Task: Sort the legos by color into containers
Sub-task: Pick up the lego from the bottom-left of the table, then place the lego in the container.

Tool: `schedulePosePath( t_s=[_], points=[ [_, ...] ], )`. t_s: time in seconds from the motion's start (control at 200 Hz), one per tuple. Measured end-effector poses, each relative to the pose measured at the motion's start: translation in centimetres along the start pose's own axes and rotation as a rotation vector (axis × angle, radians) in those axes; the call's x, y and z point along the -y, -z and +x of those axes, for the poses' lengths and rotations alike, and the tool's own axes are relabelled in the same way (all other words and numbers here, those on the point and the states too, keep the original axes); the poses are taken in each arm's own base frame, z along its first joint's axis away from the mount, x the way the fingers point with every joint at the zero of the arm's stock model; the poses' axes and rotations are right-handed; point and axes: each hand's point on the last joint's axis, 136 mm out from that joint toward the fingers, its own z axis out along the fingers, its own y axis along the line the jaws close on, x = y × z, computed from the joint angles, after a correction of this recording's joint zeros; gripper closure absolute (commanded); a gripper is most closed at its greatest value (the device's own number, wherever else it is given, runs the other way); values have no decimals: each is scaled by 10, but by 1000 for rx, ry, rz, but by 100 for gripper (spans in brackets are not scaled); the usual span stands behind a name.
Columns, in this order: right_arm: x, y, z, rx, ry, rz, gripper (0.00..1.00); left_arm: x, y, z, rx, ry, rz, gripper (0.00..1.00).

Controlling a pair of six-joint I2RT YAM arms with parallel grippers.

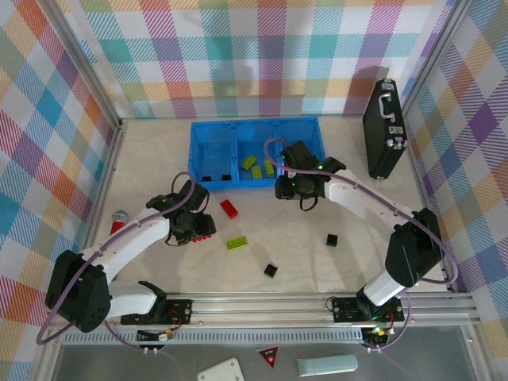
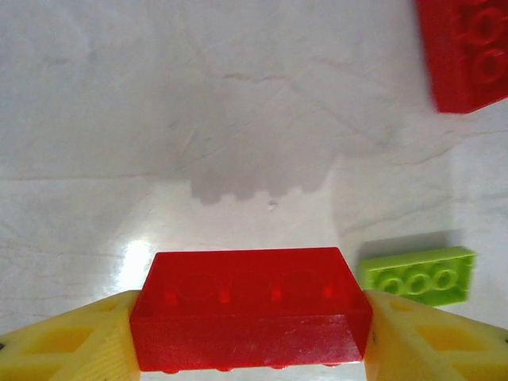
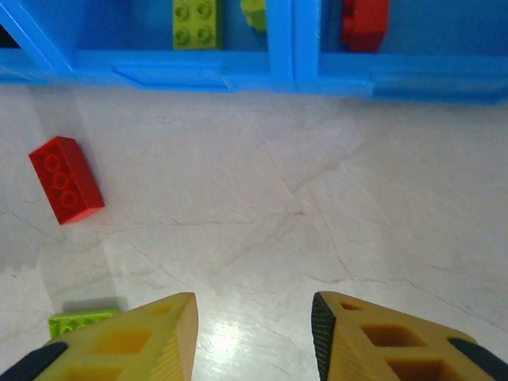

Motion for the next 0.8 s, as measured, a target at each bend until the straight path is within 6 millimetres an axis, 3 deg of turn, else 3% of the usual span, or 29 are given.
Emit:
schedulePosePath(
  t_s=[0.285, 0.545, 0.8],
  points=[
    [49, 15, 33, -11, -45, 102, 55, 62, 12, -29, 26, -113, 60, 36],
    [100, 26, 69, -40, -160, 185, 54, 140, 14, -54, 61, -279, 163, 36],
    [116, 45, 80, -17, -211, 199, 54, 207, 7, -82, 125, -627, 222, 37]
  ],
)
